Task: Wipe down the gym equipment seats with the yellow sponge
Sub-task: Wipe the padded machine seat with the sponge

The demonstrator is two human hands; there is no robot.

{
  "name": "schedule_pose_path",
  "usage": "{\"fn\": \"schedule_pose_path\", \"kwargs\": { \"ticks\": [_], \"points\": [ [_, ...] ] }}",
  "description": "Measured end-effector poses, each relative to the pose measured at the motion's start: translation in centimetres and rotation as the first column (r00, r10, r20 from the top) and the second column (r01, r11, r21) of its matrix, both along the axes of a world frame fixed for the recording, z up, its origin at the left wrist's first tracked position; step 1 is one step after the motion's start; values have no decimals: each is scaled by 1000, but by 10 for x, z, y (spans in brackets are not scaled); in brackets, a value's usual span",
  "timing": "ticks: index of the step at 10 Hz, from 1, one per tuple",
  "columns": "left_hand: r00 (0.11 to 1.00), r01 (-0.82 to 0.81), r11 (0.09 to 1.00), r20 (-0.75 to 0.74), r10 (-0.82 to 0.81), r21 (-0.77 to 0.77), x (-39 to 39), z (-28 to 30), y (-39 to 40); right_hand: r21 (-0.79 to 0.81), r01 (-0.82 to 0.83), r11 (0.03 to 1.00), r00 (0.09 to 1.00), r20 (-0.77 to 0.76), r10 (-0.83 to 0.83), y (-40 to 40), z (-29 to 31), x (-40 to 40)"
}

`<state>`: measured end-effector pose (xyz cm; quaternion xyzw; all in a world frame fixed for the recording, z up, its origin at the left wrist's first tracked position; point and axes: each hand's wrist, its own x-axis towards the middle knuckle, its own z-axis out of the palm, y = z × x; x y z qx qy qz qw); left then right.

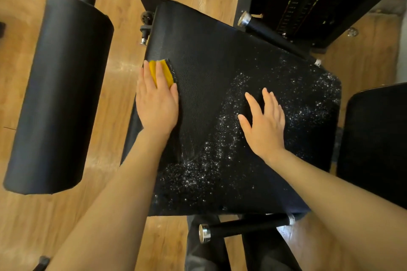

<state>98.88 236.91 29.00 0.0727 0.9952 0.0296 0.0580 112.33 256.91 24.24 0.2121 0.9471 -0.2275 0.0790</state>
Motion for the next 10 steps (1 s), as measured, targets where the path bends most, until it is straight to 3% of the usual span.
{"fn": "schedule_pose_path", "kwargs": {
  "ticks": [2,3,5,6,8,10],
  "points": [
    [1000,4,999,-2,-4,-38,98,2,-44,0,8,1000,1000,-7,-8,-2,-1,-1],
    [999,43,998,5,-42,-52,103,0,-54,2,6,1000,1000,3,-6,-2,-1,-1],
    [1000,24,998,12,-25,60,3,-4,-30,2,9,1000,1000,-5,-8,-3,0,0],
    [999,46,996,11,-47,82,5,-1,-35,3,7,1000,1000,-2,-7,-3,0,-1],
    [999,-34,999,42,34,13,122,4,-80,7,5,1000,1000,-7,-5,-2,-1,0],
    [999,44,998,7,-45,36,40,-3,-51,24,2,1000,1000,-5,-2,-3,-2,0]
  ]
}}
